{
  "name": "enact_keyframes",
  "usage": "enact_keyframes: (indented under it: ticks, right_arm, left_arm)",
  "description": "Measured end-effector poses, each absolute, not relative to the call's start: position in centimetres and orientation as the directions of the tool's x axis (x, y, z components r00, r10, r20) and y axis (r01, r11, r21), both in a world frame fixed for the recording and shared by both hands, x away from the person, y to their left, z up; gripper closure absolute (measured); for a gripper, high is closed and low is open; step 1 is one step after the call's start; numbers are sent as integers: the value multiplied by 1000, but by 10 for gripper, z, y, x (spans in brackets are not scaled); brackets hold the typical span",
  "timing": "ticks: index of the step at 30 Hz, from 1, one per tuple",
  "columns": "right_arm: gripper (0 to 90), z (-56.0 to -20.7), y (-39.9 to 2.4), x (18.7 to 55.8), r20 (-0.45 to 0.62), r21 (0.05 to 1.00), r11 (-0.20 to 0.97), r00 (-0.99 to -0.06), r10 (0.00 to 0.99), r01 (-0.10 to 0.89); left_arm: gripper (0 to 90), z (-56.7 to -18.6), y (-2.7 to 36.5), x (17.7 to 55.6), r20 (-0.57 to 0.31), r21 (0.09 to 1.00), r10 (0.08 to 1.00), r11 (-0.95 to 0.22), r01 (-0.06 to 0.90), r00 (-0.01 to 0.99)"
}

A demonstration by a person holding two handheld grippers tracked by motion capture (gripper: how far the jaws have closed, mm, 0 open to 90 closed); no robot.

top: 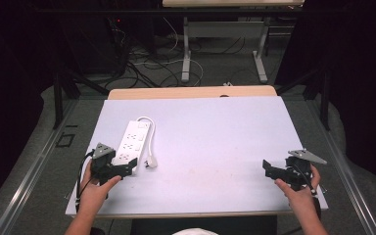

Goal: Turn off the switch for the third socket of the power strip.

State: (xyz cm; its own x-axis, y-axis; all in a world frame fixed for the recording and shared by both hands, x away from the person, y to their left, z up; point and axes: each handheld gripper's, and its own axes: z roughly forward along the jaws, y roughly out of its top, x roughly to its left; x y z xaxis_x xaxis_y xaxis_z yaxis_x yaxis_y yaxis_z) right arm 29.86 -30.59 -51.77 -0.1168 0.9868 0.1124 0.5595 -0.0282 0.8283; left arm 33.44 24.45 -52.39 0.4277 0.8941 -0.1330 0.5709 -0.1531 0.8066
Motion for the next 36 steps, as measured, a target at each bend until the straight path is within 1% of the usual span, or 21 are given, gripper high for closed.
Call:
enact_keyframes:
  ticks: [2, 9, 15, 16, 17, 18, 19, 22, 27, 29, 32, 36]
  right_arm:
    - [0, -518, -307, 298, 98, 824, -7, -130, 987, 567]
    - [0, -518, -305, 296, 102, 830, -14, -127, 987, 557]
    - [0, -517, -304, 295, 100, 823, -7, -133, 986, 568]
    - [0, -516, -303, 295, 106, 826, -14, -130, 986, 564]
    - [0, -518, -302, 297, 108, 844, -25, -123, 987, 536]
    - [8, -516, -303, 295, 105, 829, -11, -136, 985, 558]
    - [18, -516, -302, 296, 105, 837, -15, -134, 985, 547]
    - [29, -516, -304, 296, 100, 833, -5, -142, 985, 553]
    - [41, -517, -304, 298, 93, 844, -12, -125, 988, 536]
    - [54, -517, -304, 298, 103, 834, -20, -120, 987, 552]
    - [68, -517, -306, 298, 109, 828, -28, -113, 988, 559]
    - [68, -517, -309, 298, 102, 841, -28, -107, 989, 541]
  left_arm:
    - [73, -523, 245, 335, -131, 800, 895, -159, 579, 427]
    - [101, -522, 244, 335, -121, 802, 896, -165, 575, 427]
    - [134, -516, 244, 333, -118, 799, 900, -166, 578, 421]
    - [140, -515, 244, 333, -117, 798, 899, -167, 579, 421]
    - [147, -514, 244, 333, -115, 798, 900, -169, 578, 422]
    - [156, -512, 245, 332, -106, 791, 896, -186, 582, 430]
    - [158, -512, 245, 332, -106, 791, 896, -186, 582, 430]
    - [168, -511, 246, 333, -117, 793, 898, -172, 584, 424]
    - [192, -507, 250, 338, -137, 785, 902, -153, 600, 409]
    - [193, -505, 251, 339, -143, 782, 905, -145, 606, 401]
    - [207, -502, 253, 342, -140, 775, 906, -151, 614, 400]
    - [229, -495, 253, 345, -128, 765, 902, -174, 619, 412]
